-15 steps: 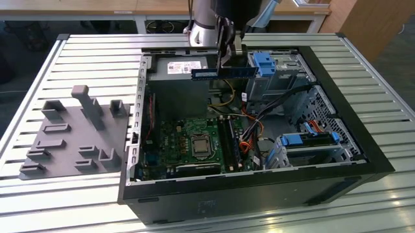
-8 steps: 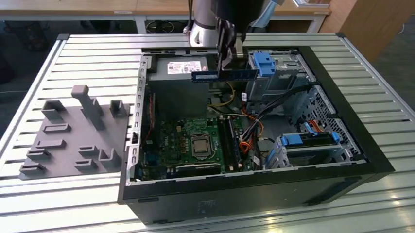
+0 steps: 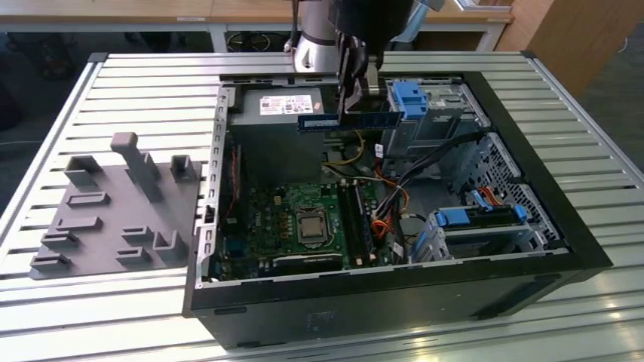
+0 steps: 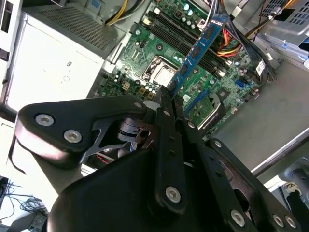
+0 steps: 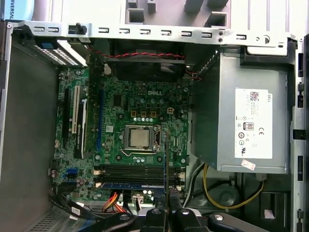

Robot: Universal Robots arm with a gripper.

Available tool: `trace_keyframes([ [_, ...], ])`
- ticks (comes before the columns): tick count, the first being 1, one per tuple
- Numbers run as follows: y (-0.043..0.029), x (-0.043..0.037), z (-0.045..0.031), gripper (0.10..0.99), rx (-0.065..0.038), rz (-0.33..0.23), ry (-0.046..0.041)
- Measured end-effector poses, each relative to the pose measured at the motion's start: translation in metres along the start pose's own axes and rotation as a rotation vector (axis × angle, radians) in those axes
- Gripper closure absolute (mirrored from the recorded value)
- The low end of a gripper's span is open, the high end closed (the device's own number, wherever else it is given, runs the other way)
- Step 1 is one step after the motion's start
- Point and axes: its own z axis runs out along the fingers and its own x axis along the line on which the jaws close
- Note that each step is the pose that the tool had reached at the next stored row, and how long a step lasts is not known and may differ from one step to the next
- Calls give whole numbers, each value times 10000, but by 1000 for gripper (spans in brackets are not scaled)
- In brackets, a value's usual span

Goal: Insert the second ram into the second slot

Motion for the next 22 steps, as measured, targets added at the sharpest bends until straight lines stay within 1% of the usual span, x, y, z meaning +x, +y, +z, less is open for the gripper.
trace_keyframes([
  [6,2,44,5,949,0,0,-1],
  [10,1,48,7,949,0,19,24],
  [22,1,48,9,949,12,753,-1],
])
